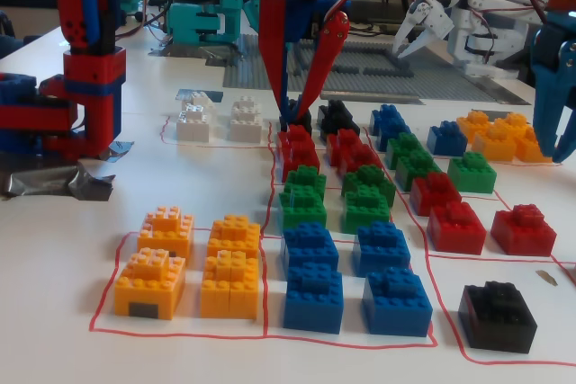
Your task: Grab the block and put it in the grey marker
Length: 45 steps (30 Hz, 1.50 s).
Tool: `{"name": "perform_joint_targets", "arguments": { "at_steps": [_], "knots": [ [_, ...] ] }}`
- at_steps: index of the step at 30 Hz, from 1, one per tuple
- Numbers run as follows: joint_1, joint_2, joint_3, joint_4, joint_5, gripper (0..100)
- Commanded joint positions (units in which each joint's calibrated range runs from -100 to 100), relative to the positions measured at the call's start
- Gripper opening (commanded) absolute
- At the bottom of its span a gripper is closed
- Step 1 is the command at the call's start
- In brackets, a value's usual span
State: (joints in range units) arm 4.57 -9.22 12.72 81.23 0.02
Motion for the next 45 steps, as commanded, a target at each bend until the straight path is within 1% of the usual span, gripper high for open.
{"name": "perform_joint_targets", "arguments": {
  "at_steps": [1,15,22,26,27,33,34,45],
  "knots": [
    [0.04,-2.00,0.27,-6.38,-0.29,0],
    [0.04,-2.08,0.64,-6.38,-0.44,0],
    [-0.45,-4.23,3.45,-4.84,-1.56,0],
    [-1.24,-5.55,5.27,-5.08,0.05,0],
    [-1.34,-5.96,5.90,-5.33,0.10,1],
    [-2.02,-7.12,6.54,-5.33,-0.15,23],
    [-2.41,-7.28,6.63,-5.49,-0.15,25],
    [-5.06,-7.36,10.08,-9.22,3.32,26]
  ]
}}
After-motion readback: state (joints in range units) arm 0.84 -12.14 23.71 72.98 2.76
